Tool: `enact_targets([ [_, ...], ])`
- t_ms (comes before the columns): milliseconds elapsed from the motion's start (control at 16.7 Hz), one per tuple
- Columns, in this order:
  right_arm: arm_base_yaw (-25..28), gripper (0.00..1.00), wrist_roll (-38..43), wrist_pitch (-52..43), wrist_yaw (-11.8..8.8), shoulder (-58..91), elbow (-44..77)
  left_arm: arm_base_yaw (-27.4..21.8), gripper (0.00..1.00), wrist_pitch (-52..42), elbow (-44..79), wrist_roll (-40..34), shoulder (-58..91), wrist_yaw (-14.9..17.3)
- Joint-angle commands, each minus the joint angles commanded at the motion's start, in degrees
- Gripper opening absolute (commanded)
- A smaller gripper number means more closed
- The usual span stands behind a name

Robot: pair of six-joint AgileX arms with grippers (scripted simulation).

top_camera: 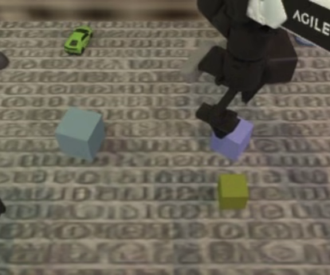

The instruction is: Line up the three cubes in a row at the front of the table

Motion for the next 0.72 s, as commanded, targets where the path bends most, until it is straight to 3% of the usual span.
enact_targets([
  [420, -0.1, 1.00, 0.1, 15.3, 0.0, 2.9, -12.1, 0.0, 1.00, 0.0, 0.0, 0.0, 0.0, 0.0],
  [720, -0.1, 1.00, 0.1, 17.0, 0.0, 3.4, -13.6, 0.0, 1.00, 0.0, 0.0, 0.0, 0.0, 0.0],
])
